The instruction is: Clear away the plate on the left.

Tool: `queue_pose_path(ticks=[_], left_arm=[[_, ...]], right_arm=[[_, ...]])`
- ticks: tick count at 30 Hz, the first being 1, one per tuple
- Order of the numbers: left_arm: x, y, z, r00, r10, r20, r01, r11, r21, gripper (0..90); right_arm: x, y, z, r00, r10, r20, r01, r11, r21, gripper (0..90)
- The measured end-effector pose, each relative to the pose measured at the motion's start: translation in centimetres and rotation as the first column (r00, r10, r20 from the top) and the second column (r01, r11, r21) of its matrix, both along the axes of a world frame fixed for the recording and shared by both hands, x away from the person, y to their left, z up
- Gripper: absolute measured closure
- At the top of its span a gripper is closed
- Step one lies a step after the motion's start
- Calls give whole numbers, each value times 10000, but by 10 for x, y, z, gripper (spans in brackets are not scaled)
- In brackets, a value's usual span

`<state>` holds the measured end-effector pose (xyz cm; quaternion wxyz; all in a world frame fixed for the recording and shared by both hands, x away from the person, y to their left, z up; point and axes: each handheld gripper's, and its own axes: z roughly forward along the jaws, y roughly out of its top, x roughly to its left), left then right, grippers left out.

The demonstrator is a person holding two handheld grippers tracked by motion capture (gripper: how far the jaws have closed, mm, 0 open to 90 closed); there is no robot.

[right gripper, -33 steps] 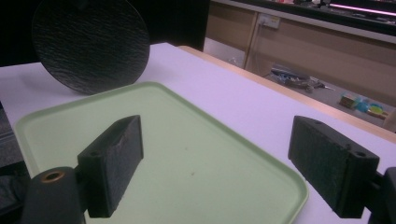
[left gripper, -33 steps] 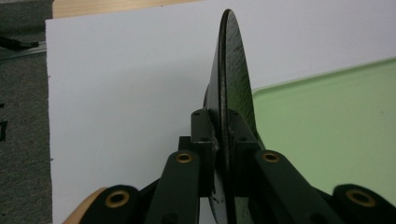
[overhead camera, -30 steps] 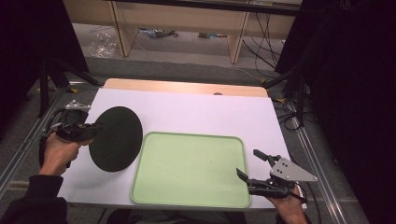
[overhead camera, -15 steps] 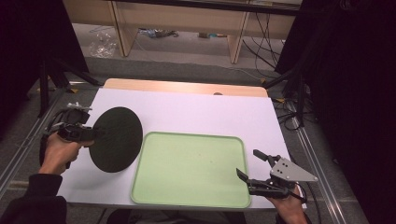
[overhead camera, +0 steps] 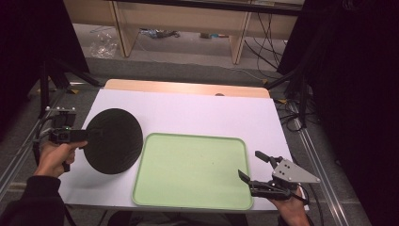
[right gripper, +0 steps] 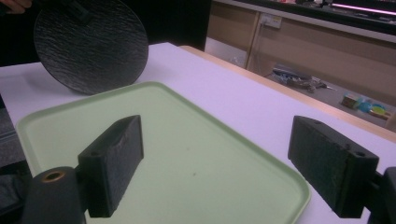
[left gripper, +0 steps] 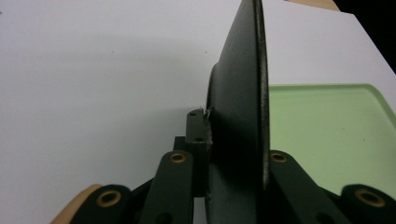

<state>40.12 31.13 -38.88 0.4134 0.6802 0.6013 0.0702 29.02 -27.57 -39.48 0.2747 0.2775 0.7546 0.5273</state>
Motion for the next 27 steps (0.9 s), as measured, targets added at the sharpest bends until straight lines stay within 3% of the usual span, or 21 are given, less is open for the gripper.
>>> queue_pose_path(ticks=[4,7,12,13,14,15,22,23,24,27], left_arm=[[-2,5,2,9999,132,-12,-132,9997,-183,797],[-3,14,4,9997,229,89,-221,9962,-837,797],[-7,16,14,9988,186,459,-145,9961,-875,796],[-8,15,17,9982,121,591,-53,9934,-1147,795],[-8,15,17,9982,121,591,-53,9934,-1147,796],[-9,12,17,9980,-23,639,114,9898,-1423,798],[-7,-13,18,9933,-791,839,941,9766,-1935,795],[-5,-24,16,9913,-1071,769,1215,9686,-2169,796],[-5,-24,16,9913,-1071,769,1215,9686,-2169,795],[-2,-42,11,9875,-1438,645,1558,9521,-2630,795]], right_arm=[[-1,0,0,10000,25,-81,-26,10000,-27,189],[-1,-1,0,9999,-53,-100,53,10000,-42,192],[0,-1,0,10000,-79,-22,80,10000,28,192],[-1,-1,0,9999,-86,-68,86,10000,-8,192],[-1,-1,0,9999,-86,-68,86,10000,-8,192],[-1,-1,1,10000,-70,-67,70,10000,-15,192],[0,-1,0,10000,-64,-39,64,10000,25,192],[0,-1,0,9999,-104,4,104,9999,5,192],[0,-1,0,9999,-104,4,104,9999,5,192],[0,-1,0,10000,-75,-12,75,10000,12,192]])
